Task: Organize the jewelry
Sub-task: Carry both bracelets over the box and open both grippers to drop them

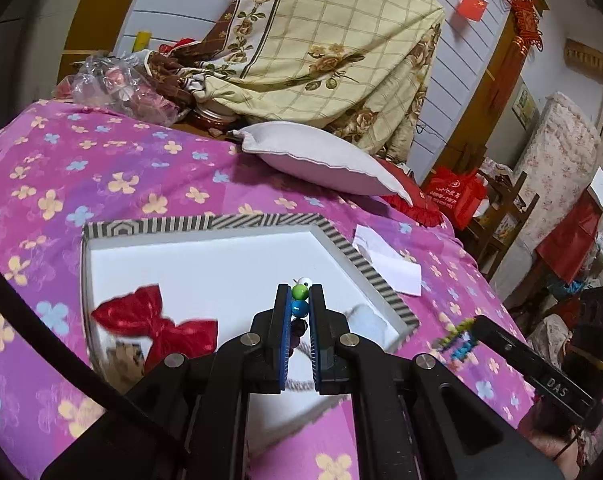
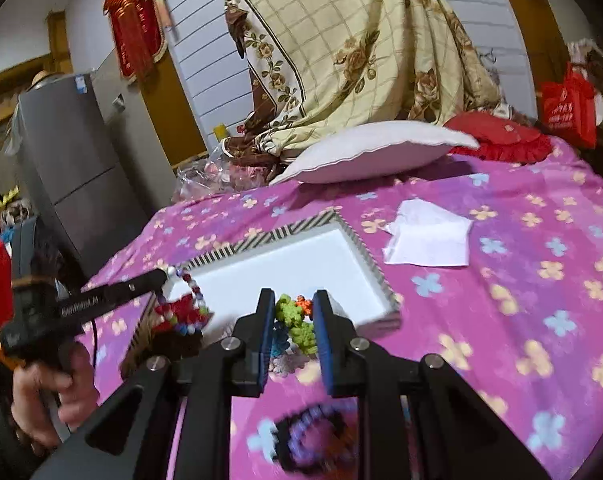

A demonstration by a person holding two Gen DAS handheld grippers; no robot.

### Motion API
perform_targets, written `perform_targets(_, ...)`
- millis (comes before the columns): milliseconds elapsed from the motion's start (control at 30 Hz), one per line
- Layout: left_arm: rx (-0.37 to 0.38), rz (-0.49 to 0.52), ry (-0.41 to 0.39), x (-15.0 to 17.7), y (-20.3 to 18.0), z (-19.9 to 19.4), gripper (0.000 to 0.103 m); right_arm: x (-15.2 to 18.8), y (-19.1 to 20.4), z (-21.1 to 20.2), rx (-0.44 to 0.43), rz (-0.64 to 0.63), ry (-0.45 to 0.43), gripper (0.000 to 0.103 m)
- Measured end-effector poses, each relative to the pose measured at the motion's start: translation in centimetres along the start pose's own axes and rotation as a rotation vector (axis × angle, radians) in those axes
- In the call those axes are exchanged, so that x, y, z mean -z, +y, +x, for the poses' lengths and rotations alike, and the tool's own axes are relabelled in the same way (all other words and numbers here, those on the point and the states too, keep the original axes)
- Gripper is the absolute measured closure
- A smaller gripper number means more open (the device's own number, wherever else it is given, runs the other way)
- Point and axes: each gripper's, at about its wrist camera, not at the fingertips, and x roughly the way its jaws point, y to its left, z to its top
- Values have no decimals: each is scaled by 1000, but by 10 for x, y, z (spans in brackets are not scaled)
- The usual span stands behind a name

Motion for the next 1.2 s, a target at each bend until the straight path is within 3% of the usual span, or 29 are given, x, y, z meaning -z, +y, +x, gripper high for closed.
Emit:
perform_targets(300,-55,-45,26,-18,21,40,103,-16,16,72,1,-8,48,83)
perform_targets(633,-169,-153,82,-14,62,54,103,-11,5,154,-31,106,248,83)
perform_targets(700,-167,-161,90,-14,64,55,103,-9,3,154,-10,107,249,82)
perform_targets(800,-181,-142,88,-12,61,52,103,-12,-4,144,3,126,220,67)
perform_targets(833,-184,-136,84,-11,59,51,98,-13,-6,140,7,130,205,62)
perform_targets(900,-185,-115,87,-10,58,51,96,-15,-10,131,13,134,186,62)
perform_targets(1100,-297,-102,120,5,62,53,95,-11,-26,102,32,178,162,62)
perform_targets(1133,-332,-73,158,10,61,58,95,-10,-27,94,38,177,155,62)
perform_targets(1200,-378,-18,155,13,55,57,95,-8,-31,75,54,173,141,62)
